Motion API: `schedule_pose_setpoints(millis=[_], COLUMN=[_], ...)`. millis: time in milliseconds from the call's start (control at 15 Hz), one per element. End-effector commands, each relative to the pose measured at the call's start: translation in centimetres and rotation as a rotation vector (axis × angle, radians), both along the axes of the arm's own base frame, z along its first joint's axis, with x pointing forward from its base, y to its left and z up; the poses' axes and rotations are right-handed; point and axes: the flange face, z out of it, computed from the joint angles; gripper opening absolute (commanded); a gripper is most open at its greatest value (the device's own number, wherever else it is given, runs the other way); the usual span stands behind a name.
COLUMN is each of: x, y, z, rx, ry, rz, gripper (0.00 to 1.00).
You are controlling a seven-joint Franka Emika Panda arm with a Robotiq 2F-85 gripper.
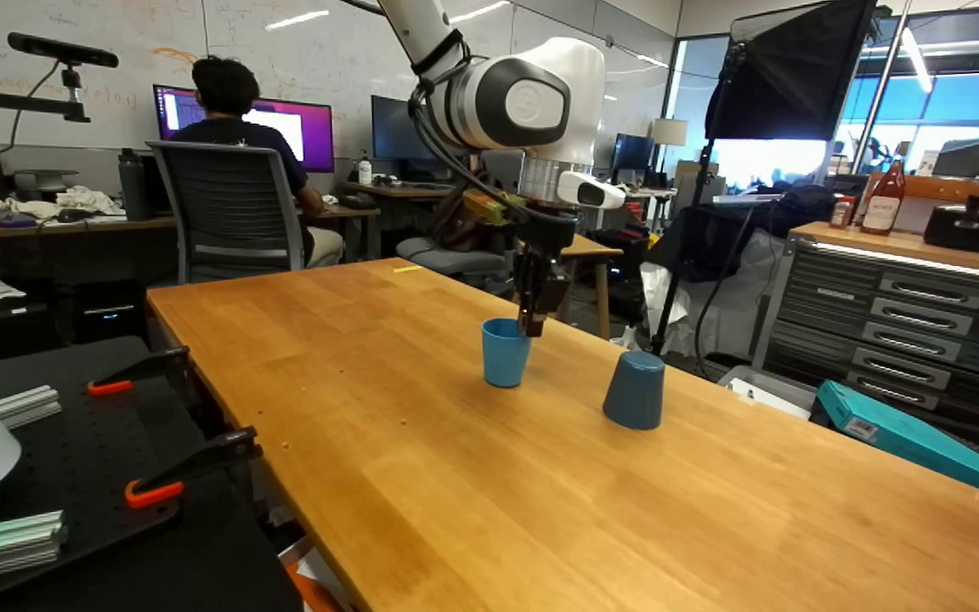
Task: Place the silver object inside the light blue cup
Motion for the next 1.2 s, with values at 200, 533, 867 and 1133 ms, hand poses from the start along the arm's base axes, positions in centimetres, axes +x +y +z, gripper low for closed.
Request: schedule_pose_setpoints(millis=[200, 533, 867, 1133], x=[1.3, 0.9, 0.2, 0.0], y=[2.7, 2.3, 1.5, 1.3], z=[0.2, -1.1, -3.6, -4.6], rx=[0.014, 0.021, 0.029, 0.027], ry=[-0.049, -0.020, 0.016, 0.035], rz=[0.027, 0.020, 0.009, 0.013], gripper=[0.09, 0.09, 0.10, 0.64])
